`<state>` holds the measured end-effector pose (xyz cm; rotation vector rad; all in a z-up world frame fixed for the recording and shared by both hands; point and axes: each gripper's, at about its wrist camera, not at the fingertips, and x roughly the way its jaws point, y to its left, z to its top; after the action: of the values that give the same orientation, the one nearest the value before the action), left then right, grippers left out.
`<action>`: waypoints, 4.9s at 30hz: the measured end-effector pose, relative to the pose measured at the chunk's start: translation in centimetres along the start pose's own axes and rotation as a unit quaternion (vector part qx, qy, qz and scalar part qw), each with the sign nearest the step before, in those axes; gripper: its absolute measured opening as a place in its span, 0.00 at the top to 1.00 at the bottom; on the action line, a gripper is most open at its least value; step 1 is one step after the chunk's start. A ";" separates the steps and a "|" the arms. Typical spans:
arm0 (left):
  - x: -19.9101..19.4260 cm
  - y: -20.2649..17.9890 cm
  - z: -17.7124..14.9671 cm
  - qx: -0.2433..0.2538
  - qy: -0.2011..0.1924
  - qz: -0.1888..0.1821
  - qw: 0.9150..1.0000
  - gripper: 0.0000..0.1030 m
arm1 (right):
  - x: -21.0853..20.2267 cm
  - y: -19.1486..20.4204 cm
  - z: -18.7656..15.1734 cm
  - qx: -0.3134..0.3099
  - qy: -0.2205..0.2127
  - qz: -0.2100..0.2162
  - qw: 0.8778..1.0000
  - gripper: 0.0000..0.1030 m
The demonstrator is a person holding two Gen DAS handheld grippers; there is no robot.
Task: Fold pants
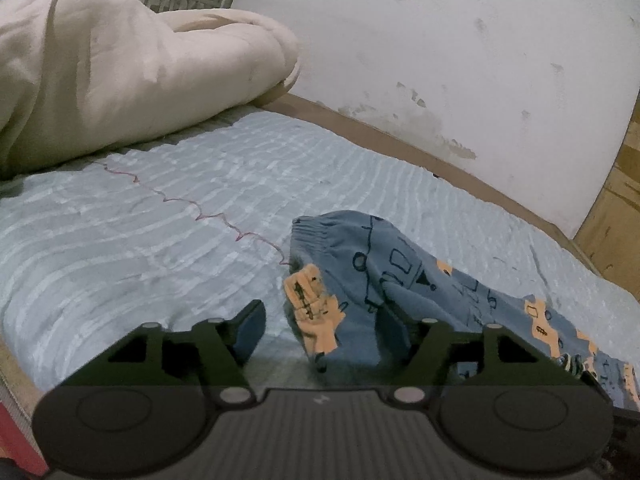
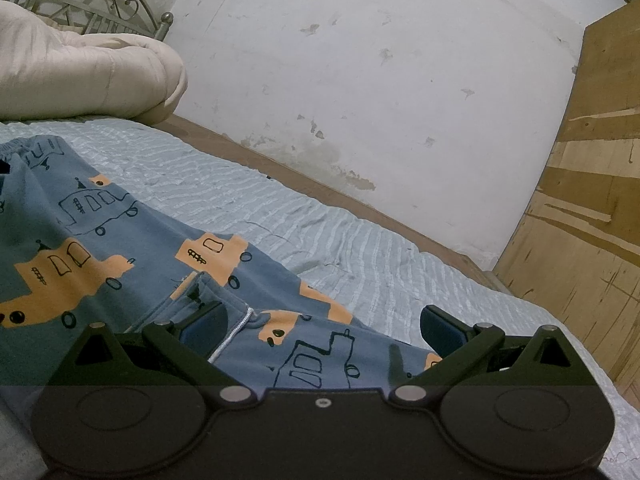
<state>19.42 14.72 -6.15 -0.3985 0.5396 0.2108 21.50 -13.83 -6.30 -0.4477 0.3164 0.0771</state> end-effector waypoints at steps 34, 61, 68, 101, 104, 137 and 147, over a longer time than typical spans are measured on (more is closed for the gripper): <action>-0.5 4.5 -0.5 -0.159 -0.016 -0.080 0.984 0.82 | 0.1 0.1 0.0 0.001 -0.001 -0.002 1.000 0.01; -7.5 -10.8 4.4 0.060 -0.114 -0.146 0.981 0.91 | -5.4 -9.5 -2.0 0.136 -0.077 0.039 0.987 0.01; -9.0 -20.4 2.6 0.179 -0.106 -0.190 0.959 0.91 | -7.1 -13.2 -5.1 0.177 -0.079 -0.013 0.981 0.01; -7.1 -28.0 -2.7 0.246 0.008 -0.162 0.955 0.01 | -5.1 -21.1 -12.4 0.318 -0.002 -0.108 0.942 0.01; -6.6 -26.0 -1.0 0.249 -0.002 -0.089 0.964 0.01 | -5.8 -20.9 -12.0 0.326 -0.035 -0.096 0.940 0.01; -2.7 -14.5 -5.2 0.135 0.075 -0.062 0.986 0.01 | -5.5 -12.5 -4.0 0.178 0.217 -0.069 0.957 0.01; -2.7 -14.2 -5.7 0.146 0.065 -0.059 0.985 0.01 | -5.6 -14.1 -2.1 0.169 0.066 -0.014 0.983 0.01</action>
<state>18.81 -0.70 -4.76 -0.1593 0.6623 -0.0105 17.60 -27.47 -0.47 -0.1196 0.4438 -0.0344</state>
